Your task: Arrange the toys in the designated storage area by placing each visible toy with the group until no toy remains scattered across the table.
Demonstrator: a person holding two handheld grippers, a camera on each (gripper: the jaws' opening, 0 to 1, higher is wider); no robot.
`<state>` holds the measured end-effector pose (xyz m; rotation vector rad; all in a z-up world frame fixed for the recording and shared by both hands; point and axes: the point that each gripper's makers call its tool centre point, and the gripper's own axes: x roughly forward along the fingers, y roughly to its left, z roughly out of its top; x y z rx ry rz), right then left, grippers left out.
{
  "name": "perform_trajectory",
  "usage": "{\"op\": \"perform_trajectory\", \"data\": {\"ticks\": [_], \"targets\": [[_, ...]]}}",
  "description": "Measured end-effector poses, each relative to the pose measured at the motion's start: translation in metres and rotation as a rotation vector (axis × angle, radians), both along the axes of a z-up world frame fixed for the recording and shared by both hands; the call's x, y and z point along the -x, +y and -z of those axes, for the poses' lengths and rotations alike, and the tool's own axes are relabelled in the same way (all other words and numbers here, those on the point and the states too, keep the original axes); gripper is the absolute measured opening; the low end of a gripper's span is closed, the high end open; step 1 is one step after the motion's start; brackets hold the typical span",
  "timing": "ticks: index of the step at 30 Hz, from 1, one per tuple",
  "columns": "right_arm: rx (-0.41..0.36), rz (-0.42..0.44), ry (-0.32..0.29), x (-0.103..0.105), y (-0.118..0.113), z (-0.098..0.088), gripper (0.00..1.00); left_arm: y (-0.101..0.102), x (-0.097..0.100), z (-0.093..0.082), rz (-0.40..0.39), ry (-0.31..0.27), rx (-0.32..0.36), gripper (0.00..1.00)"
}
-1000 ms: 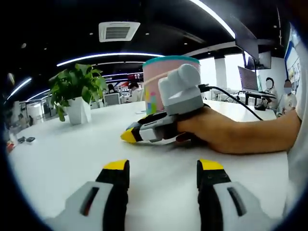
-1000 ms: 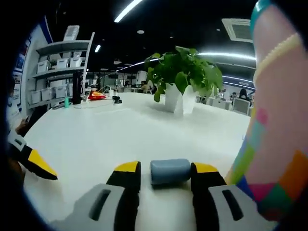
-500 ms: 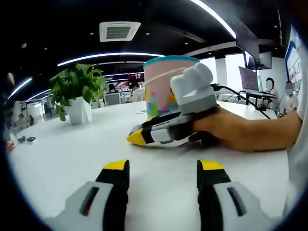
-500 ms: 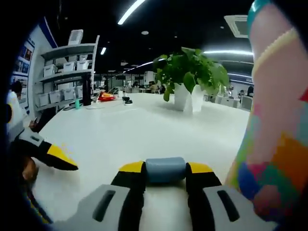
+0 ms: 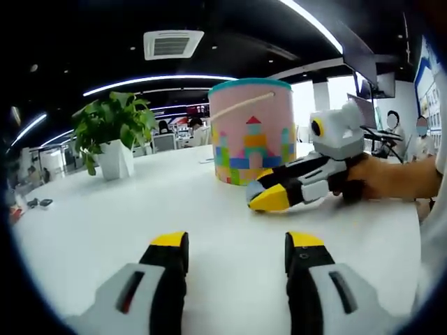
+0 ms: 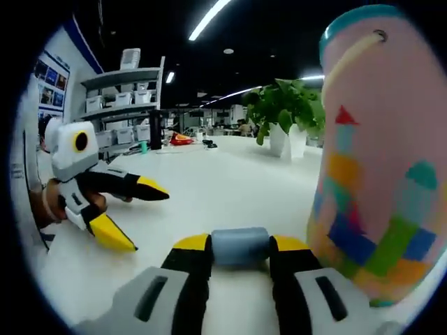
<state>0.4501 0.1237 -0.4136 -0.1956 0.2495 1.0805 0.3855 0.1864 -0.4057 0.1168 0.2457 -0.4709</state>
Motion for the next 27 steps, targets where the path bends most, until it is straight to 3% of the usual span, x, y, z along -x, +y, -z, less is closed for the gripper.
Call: {"op": "perform_trajectory", "data": {"ticks": [7,18,23,25,27], "targets": [[0.023,-0.187,0.048,0.027,-0.026,0.006,0.33,0.000,0.000,0.001,-0.005,0.001,-0.017,0.56],[0.026,-0.289,0.068,0.026,-0.048,0.007,0.33,0.002,-0.001,0.002,-0.013,0.002,-0.035,0.56],[0.011,-0.296,0.082,0.023,-0.049,0.004,0.34,0.001,-0.001,0.002,-0.011,0.001,-0.041,0.56],[0.004,-0.270,0.092,0.021,-0.051,0.002,0.39,0.002,-0.001,0.002,-0.011,0.001,-0.040,0.56],[0.032,-0.218,0.061,0.019,-0.057,0.001,0.43,0.002,-0.001,0.002,-0.012,0.001,-0.039,0.56]]}}
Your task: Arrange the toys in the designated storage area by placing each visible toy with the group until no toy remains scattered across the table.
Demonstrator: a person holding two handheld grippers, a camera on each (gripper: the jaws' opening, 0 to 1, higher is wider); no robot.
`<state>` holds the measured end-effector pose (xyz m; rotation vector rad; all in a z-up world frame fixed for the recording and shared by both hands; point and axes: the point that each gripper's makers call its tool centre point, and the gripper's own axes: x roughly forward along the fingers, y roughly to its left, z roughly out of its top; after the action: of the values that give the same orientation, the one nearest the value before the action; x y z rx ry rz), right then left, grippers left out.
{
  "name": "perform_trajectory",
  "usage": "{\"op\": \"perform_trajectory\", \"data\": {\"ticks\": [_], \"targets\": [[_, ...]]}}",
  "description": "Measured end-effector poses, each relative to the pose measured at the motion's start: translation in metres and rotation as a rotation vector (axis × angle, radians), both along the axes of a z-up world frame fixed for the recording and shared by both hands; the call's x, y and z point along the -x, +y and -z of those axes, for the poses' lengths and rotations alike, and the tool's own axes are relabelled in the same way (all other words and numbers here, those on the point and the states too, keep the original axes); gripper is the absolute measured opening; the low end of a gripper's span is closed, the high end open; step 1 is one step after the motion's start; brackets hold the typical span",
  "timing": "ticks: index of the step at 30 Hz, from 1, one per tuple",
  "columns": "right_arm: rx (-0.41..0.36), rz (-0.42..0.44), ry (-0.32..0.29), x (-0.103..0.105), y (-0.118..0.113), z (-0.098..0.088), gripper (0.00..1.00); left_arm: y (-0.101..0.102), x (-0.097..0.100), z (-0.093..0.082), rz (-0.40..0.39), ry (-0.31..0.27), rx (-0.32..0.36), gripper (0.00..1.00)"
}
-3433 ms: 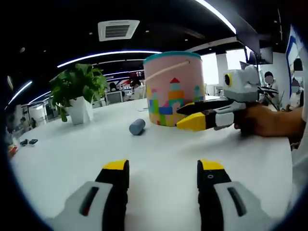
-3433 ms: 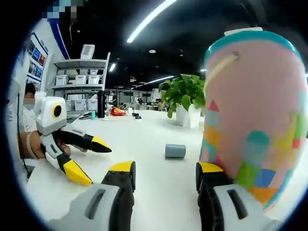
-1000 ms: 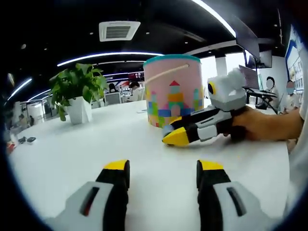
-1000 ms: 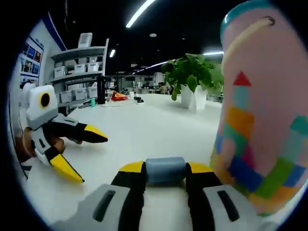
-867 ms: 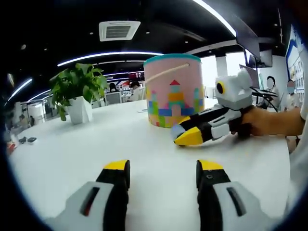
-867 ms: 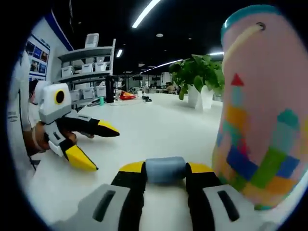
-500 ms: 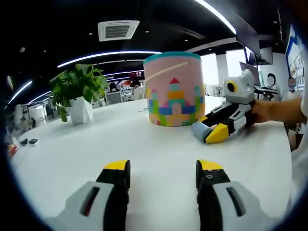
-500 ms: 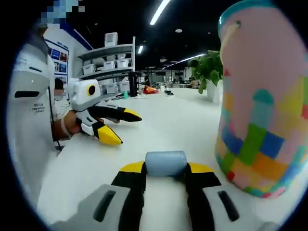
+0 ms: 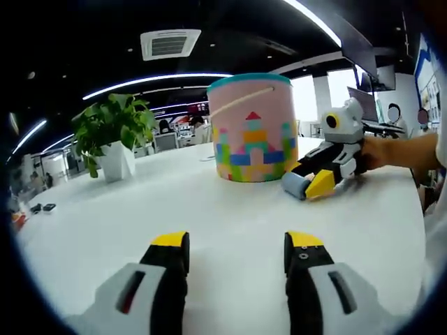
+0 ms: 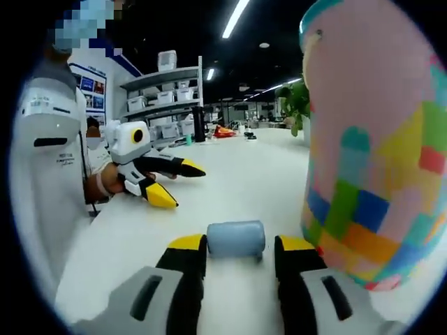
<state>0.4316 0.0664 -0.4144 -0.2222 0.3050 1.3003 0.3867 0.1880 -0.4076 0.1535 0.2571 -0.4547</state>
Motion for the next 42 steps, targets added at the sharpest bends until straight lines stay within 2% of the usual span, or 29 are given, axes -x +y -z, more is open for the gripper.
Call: {"op": "perform_trajectory", "data": {"ticks": [4,6,8,9,12,14,20,22,24,27,33,42], "targets": [[-0.041,0.122,-0.025,0.003,-0.006,-0.014,0.49,0.000,0.000,0.000,-0.001,0.000,0.002,0.56],[-0.112,0.277,-0.032,0.006,-0.008,-0.029,0.50,0.000,-0.001,0.000,0.000,0.001,0.003,0.56],[-0.126,0.358,-0.039,0.006,-0.010,-0.033,0.54,0.000,-0.001,0.000,0.000,0.001,0.002,0.56],[-0.136,0.455,-0.076,0.003,-0.013,-0.036,0.56,-0.001,-0.001,0.000,0.002,0.002,0.002,0.56],[-0.165,0.646,-0.149,-0.002,-0.019,-0.046,0.60,-0.002,-0.001,0.001,0.005,0.002,-0.001,0.56],[-0.150,0.704,-0.176,-0.004,-0.014,-0.046,0.58,-0.002,0.000,0.001,0.006,0.001,-0.002,0.56],[-0.105,0.767,-0.168,-0.012,0.006,-0.031,0.64,-0.003,0.001,0.000,0.014,0.000,-0.002,0.55],[-0.050,0.783,-0.164,-0.016,0.006,-0.024,0.62,-0.004,0.001,0.000,0.015,-0.001,-0.004,0.55],[-0.030,0.790,-0.173,-0.019,0.006,-0.022,0.59,-0.004,0.001,0.000,0.016,-0.002,-0.004,0.55],[-0.001,0.804,-0.148,-0.024,0.002,-0.014,0.57,-0.004,0.001,0.000,0.016,-0.001,-0.002,0.55],[0.027,0.818,-0.127,-0.024,-0.004,-0.007,0.45,-0.004,0.001,0.000,0.016,-0.001,-0.003,0.55],[0.033,0.826,-0.113,-0.020,-0.015,-0.005,0.41,-0.003,0.001,0.000,0.017,-0.002,-0.002,0.55]]}}
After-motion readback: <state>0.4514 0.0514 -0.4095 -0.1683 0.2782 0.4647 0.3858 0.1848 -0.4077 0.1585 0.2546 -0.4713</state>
